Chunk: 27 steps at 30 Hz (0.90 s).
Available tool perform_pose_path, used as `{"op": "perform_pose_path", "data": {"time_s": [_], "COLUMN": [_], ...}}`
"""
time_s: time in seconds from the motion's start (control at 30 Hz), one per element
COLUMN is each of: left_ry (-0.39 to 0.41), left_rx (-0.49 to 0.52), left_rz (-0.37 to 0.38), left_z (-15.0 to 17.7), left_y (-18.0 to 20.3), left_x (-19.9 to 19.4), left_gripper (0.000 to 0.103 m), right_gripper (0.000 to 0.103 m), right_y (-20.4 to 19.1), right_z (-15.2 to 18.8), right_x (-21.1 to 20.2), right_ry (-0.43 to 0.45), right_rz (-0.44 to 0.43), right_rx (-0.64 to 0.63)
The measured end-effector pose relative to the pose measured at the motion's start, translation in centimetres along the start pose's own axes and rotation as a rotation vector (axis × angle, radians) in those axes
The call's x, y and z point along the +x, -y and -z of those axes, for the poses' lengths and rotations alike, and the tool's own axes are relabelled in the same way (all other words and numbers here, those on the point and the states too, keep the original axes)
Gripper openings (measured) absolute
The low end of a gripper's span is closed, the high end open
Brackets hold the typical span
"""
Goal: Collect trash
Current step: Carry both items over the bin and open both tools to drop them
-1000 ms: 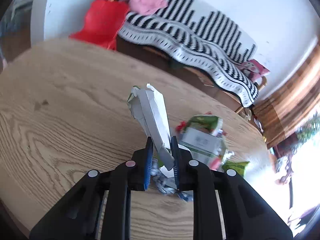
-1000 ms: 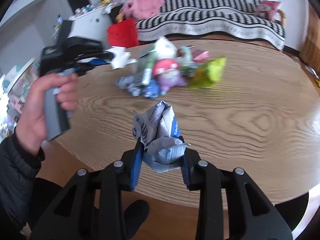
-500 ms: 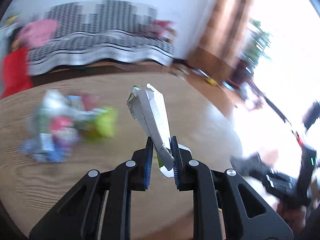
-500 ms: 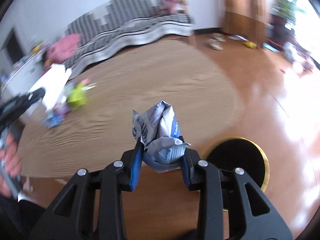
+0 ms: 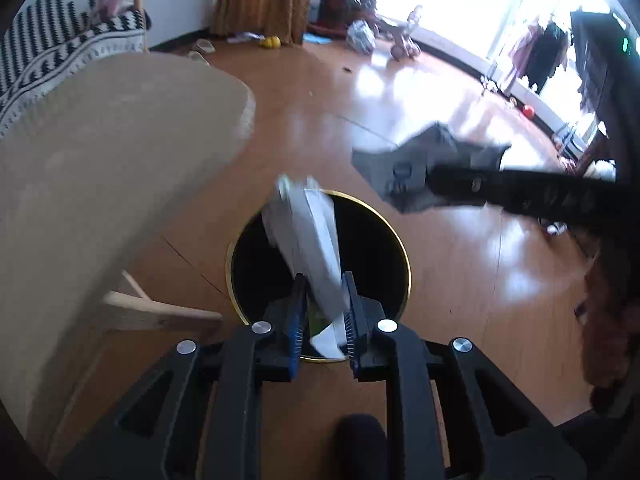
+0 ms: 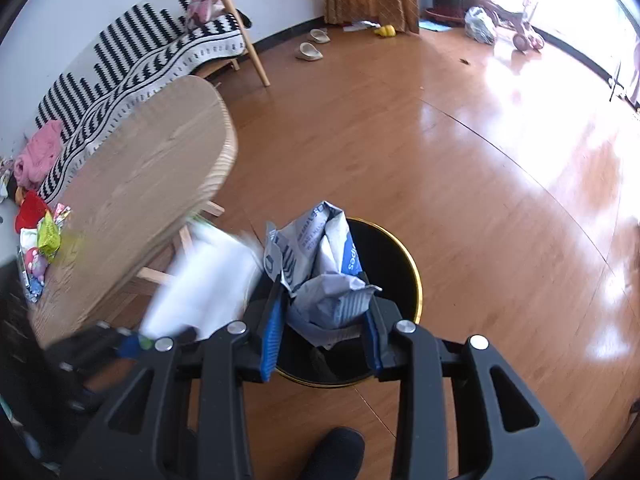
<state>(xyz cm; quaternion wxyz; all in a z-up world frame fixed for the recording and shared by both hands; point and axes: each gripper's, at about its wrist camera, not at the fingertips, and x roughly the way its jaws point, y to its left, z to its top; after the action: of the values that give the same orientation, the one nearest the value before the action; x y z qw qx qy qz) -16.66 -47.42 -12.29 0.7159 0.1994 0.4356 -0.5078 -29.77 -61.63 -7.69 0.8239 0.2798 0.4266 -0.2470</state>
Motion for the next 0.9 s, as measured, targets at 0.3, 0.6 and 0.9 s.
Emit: {"op": "perform_pose_path", "data": {"time_s": [0.3, 0.6, 0.9], "left_ry": [-0.059, -0.001, 0.041], "left_rx": [0.020, 0.034, 0.027], "left_rz": [-0.004, -0.039, -0.026], "left_z": [-0.2, -1.3, -1.6], "left_y": [-0.3, 0.0, -0.1], "left_x": [4.4, 4.2, 1.5], "left_gripper": [0.016, 0.072, 0.079], "right_gripper": [0.034, 0.034, 0.034], "right_y": [1.8, 1.5, 0.8], "right_z": [0.3, -0.2, -0.3], "right_x": [-0.1, 0.3, 0.9], "right_ry": [-0.019, -0.023, -0.049], "right_rz": [-0.007, -0.008, -0.016], "right_rx": [0.036, 0.042, 0.044]}}
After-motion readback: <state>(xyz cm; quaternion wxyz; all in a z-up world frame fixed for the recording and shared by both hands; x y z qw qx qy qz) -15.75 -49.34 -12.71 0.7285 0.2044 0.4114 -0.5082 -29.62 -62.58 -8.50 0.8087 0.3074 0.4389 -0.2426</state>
